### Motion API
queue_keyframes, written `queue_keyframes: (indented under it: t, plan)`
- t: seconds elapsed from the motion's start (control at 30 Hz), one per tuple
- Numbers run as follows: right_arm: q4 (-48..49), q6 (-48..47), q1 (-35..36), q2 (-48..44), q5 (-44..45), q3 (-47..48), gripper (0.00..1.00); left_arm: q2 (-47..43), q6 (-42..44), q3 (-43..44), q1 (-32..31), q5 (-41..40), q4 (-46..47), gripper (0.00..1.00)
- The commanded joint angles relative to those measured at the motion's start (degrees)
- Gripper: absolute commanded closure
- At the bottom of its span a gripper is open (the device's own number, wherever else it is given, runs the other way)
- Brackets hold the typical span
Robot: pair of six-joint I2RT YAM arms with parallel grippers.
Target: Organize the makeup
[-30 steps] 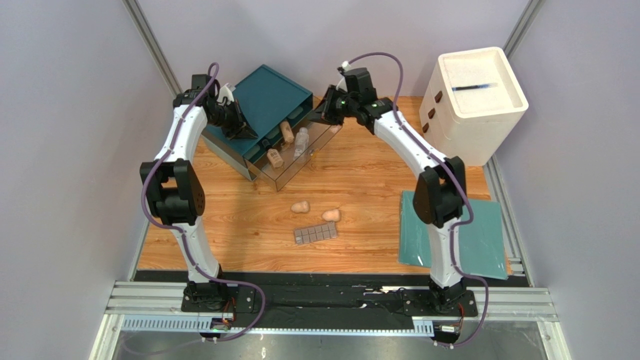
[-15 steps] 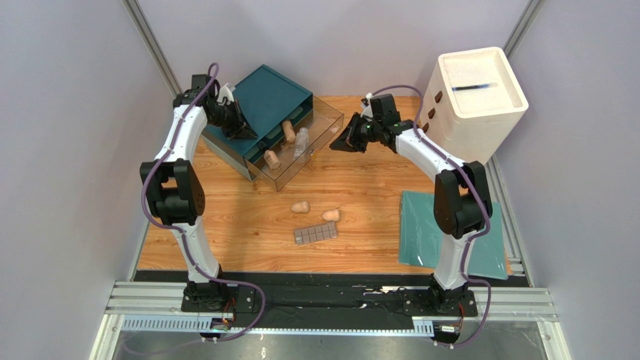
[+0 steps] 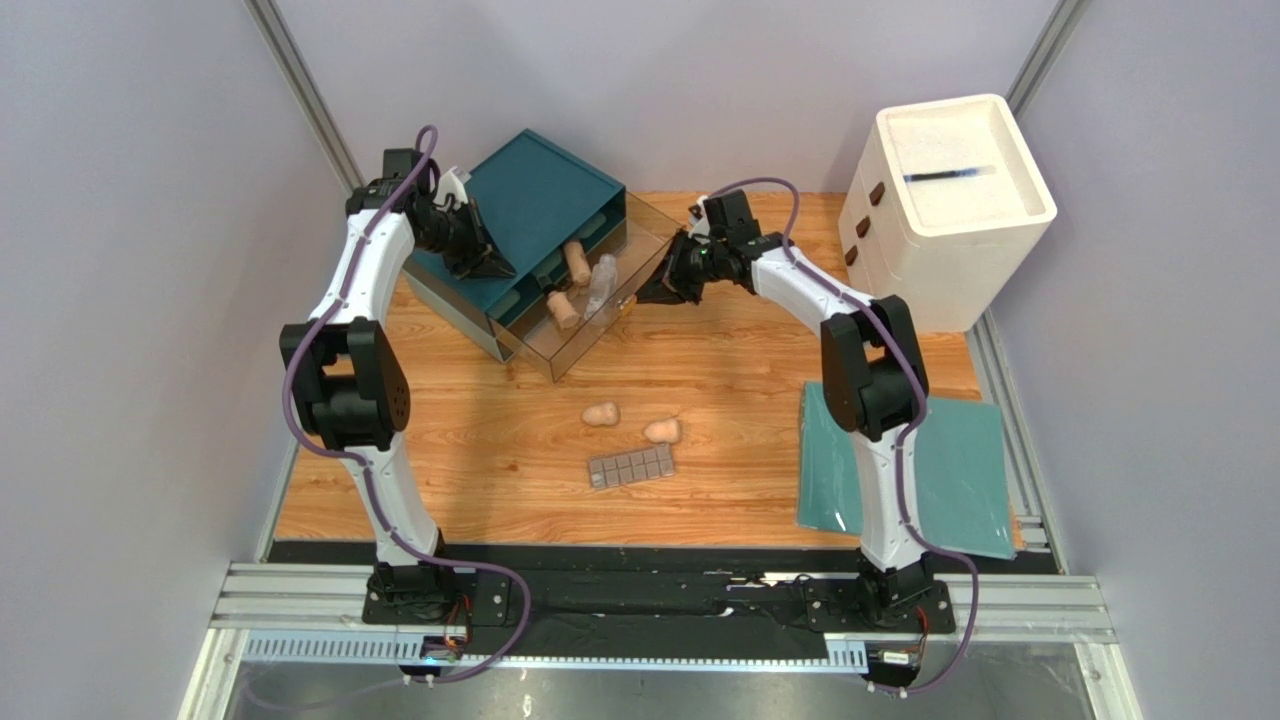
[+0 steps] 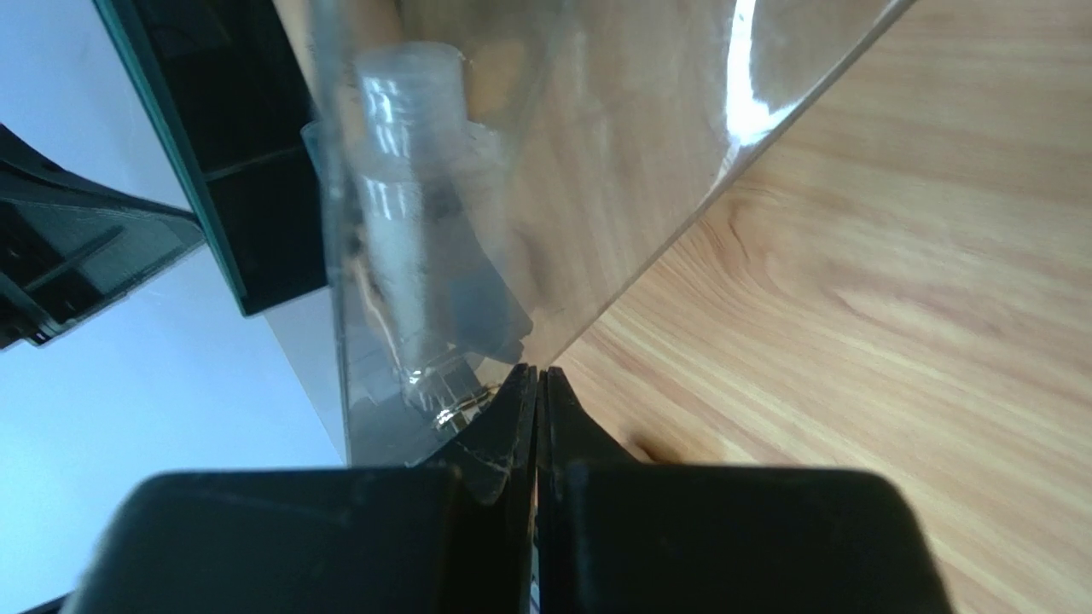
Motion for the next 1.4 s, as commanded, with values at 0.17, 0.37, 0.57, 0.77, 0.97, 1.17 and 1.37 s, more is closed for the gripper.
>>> queue_keyframes:
  t: [0.17,0.37,0.57,0.77,0.97,1.17,1.37]
  plan:
    - [6.1,7.4,4.0,9.8,-4.6,17.5,1.00,-0.1,1.6,2.5,-0.2,-0.9,-3.7,1.00]
    - [12.1,13.0,5.7,14.9,-5.1,22.8,1.00,-0.6,2.2,2.3,-0.1,-0.7,-4.5,1.00]
    - [16.2,19.1,7.2,22.8,-4.8,32.2,1.00,-0.4,2.9,2.5,-0.2,-0.8,-5.5,1.00]
    - [16.8,20.4,8.6,25.5,-3.3,35.8,1.00,-0.2,3.4,2.5,-0.1,-0.9,-6.1,1.00]
    - [17.1,19.2,8.3,20.3,-2.2,27.1,0.91,0.0,3.3,2.8,-0.2,-0.9,-6.2,1.00]
    - [16.9,16.4,7.8,16.9,-2.8,18.1,0.60,0.3,3.4,3.1,-0.2,0.4,-6.2,0.99]
    - [13.7,15.2,7.9,18.2,-1.5,19.8,0.46,0.3,3.9,2.8,-0.1,0.5,-6.2,0.97]
